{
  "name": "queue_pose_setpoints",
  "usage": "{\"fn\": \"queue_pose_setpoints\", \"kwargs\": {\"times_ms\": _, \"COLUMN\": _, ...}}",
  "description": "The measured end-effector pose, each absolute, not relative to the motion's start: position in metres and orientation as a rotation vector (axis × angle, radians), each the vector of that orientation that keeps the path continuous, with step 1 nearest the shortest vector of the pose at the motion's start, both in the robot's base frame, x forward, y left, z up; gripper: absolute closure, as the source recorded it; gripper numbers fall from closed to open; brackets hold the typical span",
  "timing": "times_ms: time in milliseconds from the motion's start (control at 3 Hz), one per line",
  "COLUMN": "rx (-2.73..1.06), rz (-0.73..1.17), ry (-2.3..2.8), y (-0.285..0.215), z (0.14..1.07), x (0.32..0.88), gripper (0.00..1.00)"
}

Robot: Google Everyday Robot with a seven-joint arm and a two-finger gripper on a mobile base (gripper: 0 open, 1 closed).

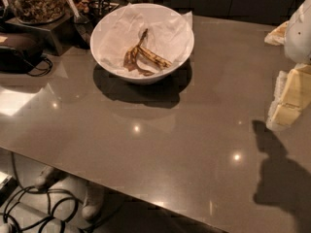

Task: Pick banana from white bowl

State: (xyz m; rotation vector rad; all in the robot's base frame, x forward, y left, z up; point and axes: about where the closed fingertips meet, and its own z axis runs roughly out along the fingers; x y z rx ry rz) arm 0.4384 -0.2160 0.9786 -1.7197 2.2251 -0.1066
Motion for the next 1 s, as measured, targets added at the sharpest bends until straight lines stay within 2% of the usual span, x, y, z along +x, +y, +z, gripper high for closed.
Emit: {"fn": "queue_pose_setpoints", "kwargs": {"times_ms": 1000, "rx": -1.657, "rz": -0.004, "ry": 2.307, "y": -0.205, "z": 0.975, "x": 0.467, "gripper": 0.00}}
